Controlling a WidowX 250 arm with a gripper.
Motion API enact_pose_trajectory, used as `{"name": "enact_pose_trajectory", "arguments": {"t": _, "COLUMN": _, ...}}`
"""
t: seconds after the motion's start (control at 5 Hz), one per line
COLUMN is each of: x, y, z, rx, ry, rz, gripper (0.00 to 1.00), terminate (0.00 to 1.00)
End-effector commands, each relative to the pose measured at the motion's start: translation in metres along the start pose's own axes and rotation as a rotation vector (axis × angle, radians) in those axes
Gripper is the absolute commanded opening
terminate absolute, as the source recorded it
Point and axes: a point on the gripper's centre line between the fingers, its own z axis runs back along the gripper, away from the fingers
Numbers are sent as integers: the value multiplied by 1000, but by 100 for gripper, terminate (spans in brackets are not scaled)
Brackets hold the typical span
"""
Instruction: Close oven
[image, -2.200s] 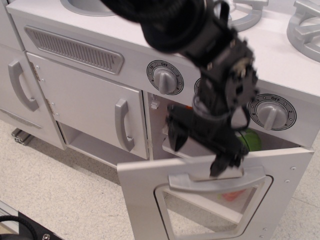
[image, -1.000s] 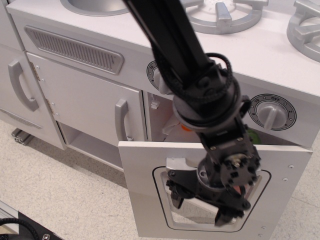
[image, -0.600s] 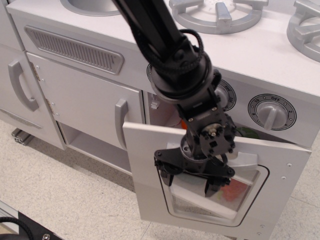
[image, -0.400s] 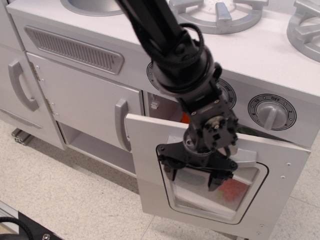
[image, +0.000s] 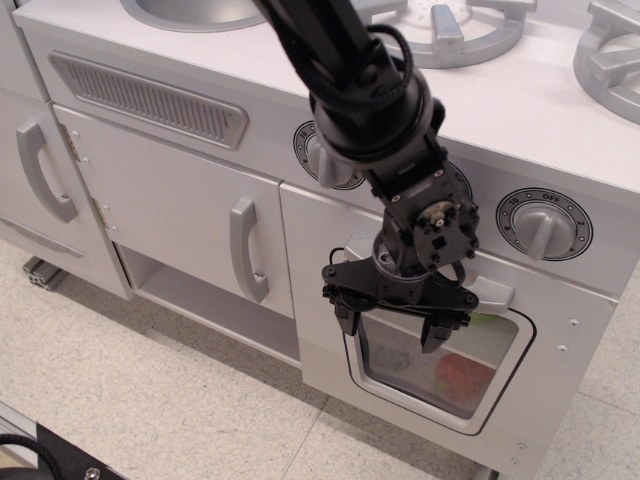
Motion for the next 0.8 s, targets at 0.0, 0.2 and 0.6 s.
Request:
{"name": "enact_pose_trajectory", "arguments": {"t": 0.0, "x": 27, "y": 4, "z": 10, "rx": -59, "ry": -88, "rz": 53, "gripper": 100, "terminate": 0}}
{"name": "enact_pose_trajectory", "arguments": {"t": 0.2, "x": 11, "y": 6, "z": 20, "rx": -61, "ry": -28, "rz": 10, "gripper": 100, "terminate": 0}}
{"name": "enact_pose_trajectory", "arguments": {"t": 0.6, "x": -17, "y": 10, "z": 40, "rx": -83, "ry": 57, "rz": -68, "gripper": 100, "terminate": 0}}
